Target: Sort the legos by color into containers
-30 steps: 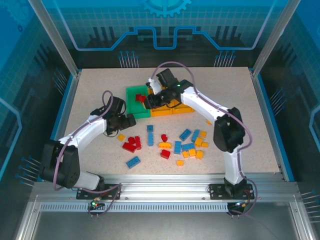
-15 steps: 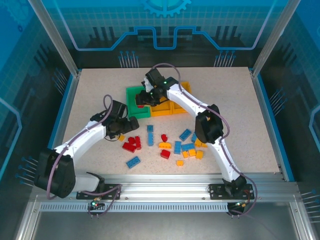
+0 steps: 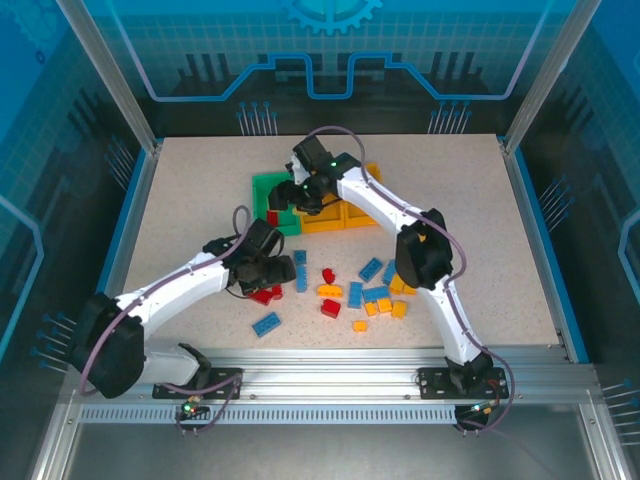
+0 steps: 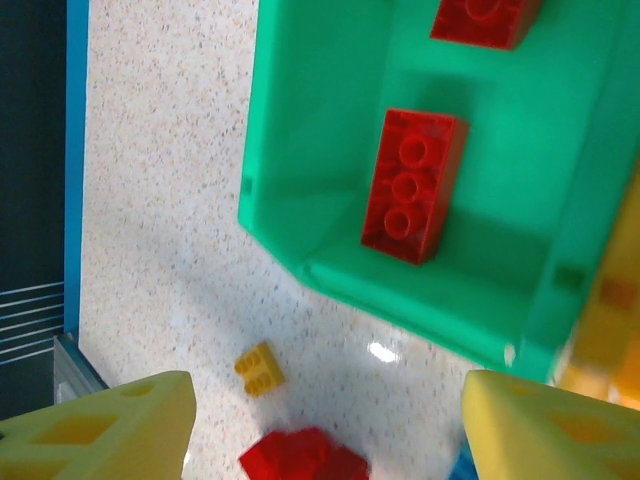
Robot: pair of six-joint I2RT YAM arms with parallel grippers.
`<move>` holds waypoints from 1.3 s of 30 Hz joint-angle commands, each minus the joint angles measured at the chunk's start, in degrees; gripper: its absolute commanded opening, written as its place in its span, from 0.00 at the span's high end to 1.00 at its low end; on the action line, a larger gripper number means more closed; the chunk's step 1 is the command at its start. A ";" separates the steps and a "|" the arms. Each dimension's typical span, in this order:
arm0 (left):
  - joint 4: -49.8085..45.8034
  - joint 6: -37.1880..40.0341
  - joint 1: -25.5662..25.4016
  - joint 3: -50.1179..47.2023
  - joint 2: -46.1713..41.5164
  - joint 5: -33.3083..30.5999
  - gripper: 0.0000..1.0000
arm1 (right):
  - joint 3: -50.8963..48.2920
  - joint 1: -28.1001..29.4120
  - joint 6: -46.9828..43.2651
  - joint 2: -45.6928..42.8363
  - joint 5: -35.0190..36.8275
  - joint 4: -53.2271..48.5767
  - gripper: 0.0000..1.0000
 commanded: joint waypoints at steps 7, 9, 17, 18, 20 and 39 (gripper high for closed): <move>-1.29 -2.88 -3.02 2.07 6.76 -1.77 0.34 | -28.10 -5.51 -4.72 -25.87 6.09 5.65 0.26; -1.47 -2.87 -3.43 2.95 8.31 -2.01 0.35 | -33.56 -8.01 -4.86 -29.90 7.03 6.05 0.26; -1.84 -1.98 -3.60 5.43 13.70 -3.64 0.49 | -49.65 -17.52 -7.25 -43.42 10.98 3.51 0.26; -1.87 -1.90 -3.58 5.64 14.16 -3.60 0.51 | -51.01 -18.45 -7.50 -44.81 11.29 3.27 0.25; -1.42 -1.74 -3.67 5.83 14.74 -3.59 0.58 | -54.35 -20.66 -7.74 -47.79 11.95 3.07 0.25; -5.14 3.14 -2.91 17.84 10.66 -8.24 0.73 | -67.20 -26.21 -7.39 -52.82 20.70 -2.66 0.24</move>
